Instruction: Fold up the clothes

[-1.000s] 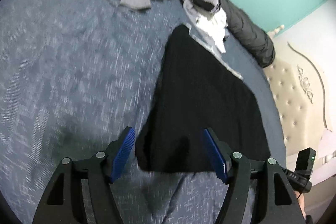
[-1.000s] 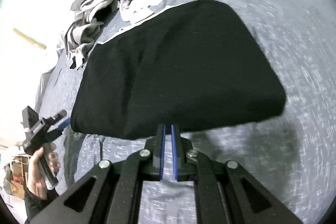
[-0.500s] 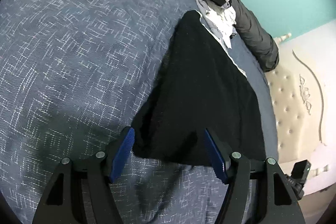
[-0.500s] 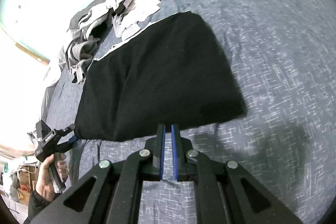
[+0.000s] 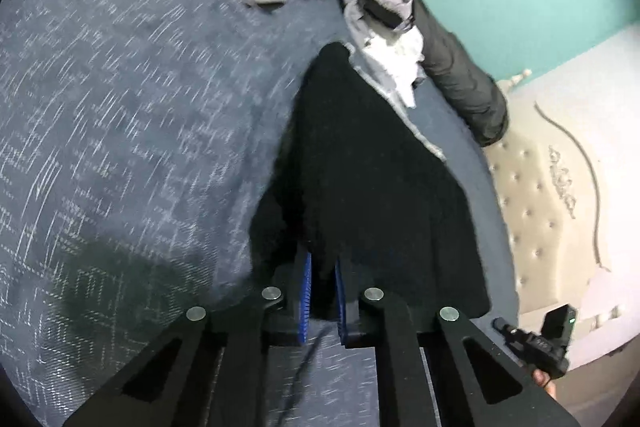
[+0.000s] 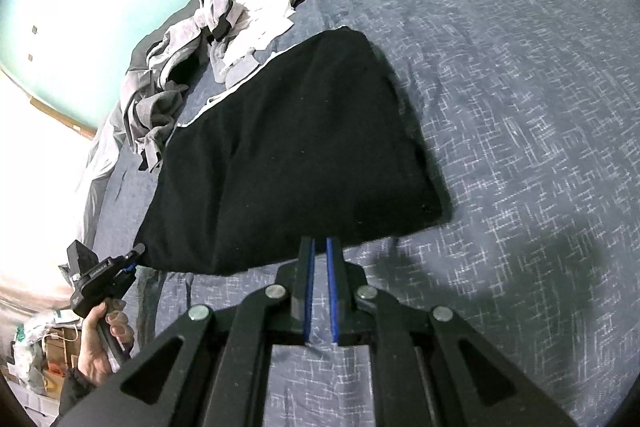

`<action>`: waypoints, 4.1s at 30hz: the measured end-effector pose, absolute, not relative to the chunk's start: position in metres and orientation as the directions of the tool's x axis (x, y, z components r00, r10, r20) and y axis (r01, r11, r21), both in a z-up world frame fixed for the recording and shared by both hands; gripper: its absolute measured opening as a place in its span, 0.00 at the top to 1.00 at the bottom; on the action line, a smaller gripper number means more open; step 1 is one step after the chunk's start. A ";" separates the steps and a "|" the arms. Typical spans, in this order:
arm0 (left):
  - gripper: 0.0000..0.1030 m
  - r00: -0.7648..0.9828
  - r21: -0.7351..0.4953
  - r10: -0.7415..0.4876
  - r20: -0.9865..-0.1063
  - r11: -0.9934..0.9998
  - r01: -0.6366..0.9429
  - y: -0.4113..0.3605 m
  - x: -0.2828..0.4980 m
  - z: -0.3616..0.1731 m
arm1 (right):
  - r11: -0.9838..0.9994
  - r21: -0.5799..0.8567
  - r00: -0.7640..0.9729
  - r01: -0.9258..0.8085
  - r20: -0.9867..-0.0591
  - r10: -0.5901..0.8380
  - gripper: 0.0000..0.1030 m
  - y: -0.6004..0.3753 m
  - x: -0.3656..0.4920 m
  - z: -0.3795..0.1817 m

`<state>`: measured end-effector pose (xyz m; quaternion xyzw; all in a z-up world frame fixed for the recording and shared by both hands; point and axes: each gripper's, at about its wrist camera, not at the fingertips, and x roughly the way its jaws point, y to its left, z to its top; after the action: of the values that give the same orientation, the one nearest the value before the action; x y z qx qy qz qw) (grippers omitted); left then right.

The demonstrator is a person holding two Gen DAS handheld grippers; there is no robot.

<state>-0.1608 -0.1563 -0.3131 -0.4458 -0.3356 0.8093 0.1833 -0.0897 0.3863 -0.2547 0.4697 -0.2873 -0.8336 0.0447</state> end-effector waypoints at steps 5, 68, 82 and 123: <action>0.93 -0.547 -0.711 0.626 -0.556 -0.699 -0.079 -0.135 -0.169 -0.282 | -0.825 0.533 -0.565 -0.189 -0.746 -0.353 0.95 0.388 -0.090 -0.252; 0.43 -0.281 -0.435 0.567 -0.774 -0.800 -0.415 0.090 -0.212 -0.288 | -0.939 0.336 -0.556 0.076 -0.768 -0.319 0.89 0.360 -0.188 -0.183; 0.43 -0.235 -0.357 0.515 -0.824 -0.795 -0.490 0.115 -0.205 -0.290 | -0.946 0.309 -0.370 -0.098 -0.893 -0.254 0.89 0.402 -0.158 -0.272; 0.42 -0.223 -0.452 0.547 -0.807 -0.815 -0.363 0.085 -0.214 -0.286 | -0.980 0.190 -0.294 -0.060 -0.942 -0.164 0.82 0.359 -0.173 -0.275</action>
<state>-0.2141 0.0849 -0.2859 -0.5503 -0.0836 0.7776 0.2925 -0.1732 0.3594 -0.2748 0.5934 -0.0943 -0.7987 0.0328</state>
